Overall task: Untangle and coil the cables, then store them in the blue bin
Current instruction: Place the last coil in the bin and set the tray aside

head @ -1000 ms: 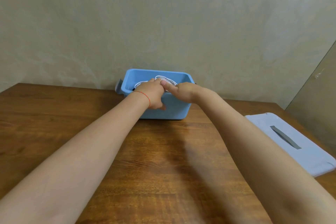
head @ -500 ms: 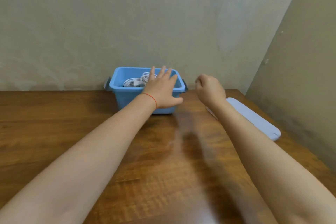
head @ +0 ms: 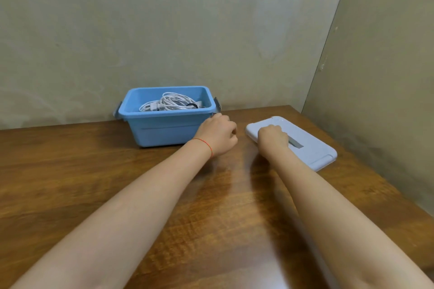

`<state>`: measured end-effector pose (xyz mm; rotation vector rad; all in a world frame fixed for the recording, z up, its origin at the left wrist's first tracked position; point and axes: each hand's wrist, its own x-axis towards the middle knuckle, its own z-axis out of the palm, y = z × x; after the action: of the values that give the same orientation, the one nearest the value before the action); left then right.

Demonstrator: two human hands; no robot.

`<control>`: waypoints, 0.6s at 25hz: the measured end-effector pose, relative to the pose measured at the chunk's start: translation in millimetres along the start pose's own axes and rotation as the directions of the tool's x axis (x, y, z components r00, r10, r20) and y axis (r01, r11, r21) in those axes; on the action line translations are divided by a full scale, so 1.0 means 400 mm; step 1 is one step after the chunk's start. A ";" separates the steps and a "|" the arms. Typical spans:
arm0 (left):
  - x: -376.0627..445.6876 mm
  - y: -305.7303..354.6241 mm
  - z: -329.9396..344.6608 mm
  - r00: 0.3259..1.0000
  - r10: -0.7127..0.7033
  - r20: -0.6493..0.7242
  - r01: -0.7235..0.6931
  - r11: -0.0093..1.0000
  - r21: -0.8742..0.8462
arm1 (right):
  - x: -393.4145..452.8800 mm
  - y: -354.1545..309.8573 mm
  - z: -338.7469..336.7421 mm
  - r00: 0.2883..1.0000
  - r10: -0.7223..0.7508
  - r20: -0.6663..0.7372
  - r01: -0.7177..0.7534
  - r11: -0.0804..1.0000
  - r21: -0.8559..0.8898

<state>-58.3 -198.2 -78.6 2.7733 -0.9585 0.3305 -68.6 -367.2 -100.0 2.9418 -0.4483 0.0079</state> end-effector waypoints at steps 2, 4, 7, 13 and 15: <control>0.003 -0.001 0.020 0.996 -0.062 0.059 0.067 0.994 -0.081 | -0.006 0.005 -0.008 0.992 -0.126 -0.003 0.126 0.985 0.118; 0.011 0.008 0.049 0.978 -0.134 0.162 0.157 0.978 -0.138 | -0.014 0.023 -0.011 0.984 -0.159 0.081 0.132 0.954 0.268; 0.016 0.015 0.090 0.946 -0.186 0.264 0.226 0.965 -0.131 | -0.018 0.044 -0.009 0.974 -0.152 0.168 0.100 0.954 0.284; 0.014 0.007 0.053 0.971 -0.042 -0.234 -0.002 0.983 -0.185 | 0.007 0.032 -0.010 1.000 0.009 0.020 -0.015 0.946 0.325; 0.014 -0.017 0.017 0.865 -0.030 -0.501 0.004 0.999 -0.053 | 0.019 0.013 -0.055 0.977 0.161 -0.137 -0.070 0.857 0.511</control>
<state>-48.5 -198.0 -84.3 2.4439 -0.7883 0.9553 -62.3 -370.8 -77.4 3.3706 -0.6879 0.4687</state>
